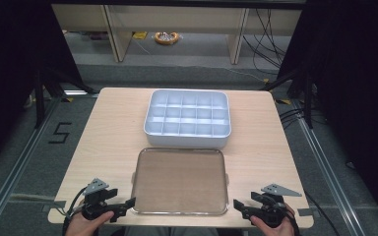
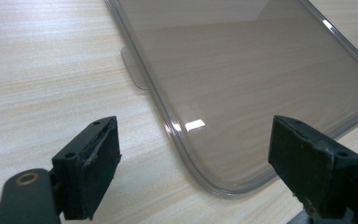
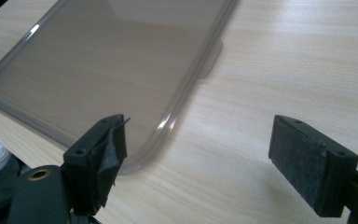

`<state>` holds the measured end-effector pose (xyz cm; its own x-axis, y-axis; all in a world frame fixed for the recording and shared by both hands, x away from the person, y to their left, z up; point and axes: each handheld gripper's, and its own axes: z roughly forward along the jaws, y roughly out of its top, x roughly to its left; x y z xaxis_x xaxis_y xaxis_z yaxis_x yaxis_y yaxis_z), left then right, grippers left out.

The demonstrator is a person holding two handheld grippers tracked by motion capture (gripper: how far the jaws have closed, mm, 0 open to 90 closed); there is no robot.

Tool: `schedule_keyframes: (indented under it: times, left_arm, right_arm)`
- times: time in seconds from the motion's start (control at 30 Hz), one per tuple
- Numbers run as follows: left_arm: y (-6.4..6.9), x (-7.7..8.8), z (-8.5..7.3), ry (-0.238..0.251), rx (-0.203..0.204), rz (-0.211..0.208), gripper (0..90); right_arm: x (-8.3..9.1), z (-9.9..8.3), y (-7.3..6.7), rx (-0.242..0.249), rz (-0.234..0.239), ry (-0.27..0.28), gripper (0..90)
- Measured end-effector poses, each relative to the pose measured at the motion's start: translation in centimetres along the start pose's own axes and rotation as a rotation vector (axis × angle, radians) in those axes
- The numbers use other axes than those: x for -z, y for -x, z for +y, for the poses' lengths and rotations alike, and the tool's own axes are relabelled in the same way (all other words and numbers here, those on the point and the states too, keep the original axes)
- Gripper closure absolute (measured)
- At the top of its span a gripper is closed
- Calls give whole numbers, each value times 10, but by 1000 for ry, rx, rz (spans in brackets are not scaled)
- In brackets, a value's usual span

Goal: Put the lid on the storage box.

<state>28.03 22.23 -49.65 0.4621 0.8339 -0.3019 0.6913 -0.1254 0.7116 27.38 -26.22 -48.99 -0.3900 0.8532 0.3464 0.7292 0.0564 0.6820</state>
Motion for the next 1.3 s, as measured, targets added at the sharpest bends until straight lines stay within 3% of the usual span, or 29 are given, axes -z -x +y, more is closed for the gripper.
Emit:
schedule_keyframes:
  times: [0.07,0.1,0.27,0.37,0.4,0.47,0.5,0.53,0.57,0.6,0.63,0.67,0.73,0.77,0.87,0.97,1.07,1.17,1.2,1.27,1.3]
  left_arm:
    - [0,-1,0,0,8,-3,161]
    - [0,-1,0,0,9,-4,161]
    - [0,-1,0,-3,6,-8,161]
    - [2,-3,-1,7,29,-15,164]
    - [2,-4,-2,-7,50,-37,165]
    - [2,-5,-2,-6,61,-38,180]
    - [3,-5,-2,-7,49,-40,189]
    - [4,-6,-2,4,58,-40,189]
    - [5,-6,-1,3,65,-51,211]
    - [5,-6,-1,3,65,-51,221]
    - [5,-6,-1,-4,61,-58,221]
    - [6,-7,-1,3,61,-53,237]
    - [6,-8,1,9,62,-50,265]
    - [5,-9,2,12,63,-44,275]
    - [-1,-10,7,4,53,-31,297]
    - [-6,-13,11,17,86,-17,344]
    - [-6,-15,11,1,99,-46,354]
    - [-4,-20,11,-13,95,-45,363]
    - [-5,-21,11,-22,85,-47,365]
    - [-5,-24,12,-25,96,-42,374]
    - [-6,-25,12,-33,97,-45,383]
  right_arm:
    - [1,0,0,-2,-2,-7,204]
    - [0,1,4,42,-7,4,204]
    - [0,1,4,40,-5,-4,206]
    - [1,1,1,-21,29,-22,209]
    - [-1,1,5,8,54,2,210]
    - [-3,1,5,6,52,9,211]
    - [-5,1,1,-56,70,1,212]
    - [-5,1,1,-56,70,1,212]
    - [-7,3,2,-52,110,12,214]
    - [-7,3,2,-52,110,12,214]
    - [-7,3,0,-82,102,1,214]
    - [-11,6,1,-62,108,15,215]
    - [-14,10,0,-86,111,17,219]
    - [-15,12,2,-67,108,15,220]
    - [-19,18,4,-88,123,23,232]
    - [-28,29,10,-98,102,22,238]
    - [-36,36,10,-126,115,17,245]
    - [-41,39,9,-144,132,-2,249]
    - [-41,39,5,-193,137,-22,250]
    - [-44,37,5,-171,153,-16,255]
    - [-44,34,2,-186,170,-27,260]
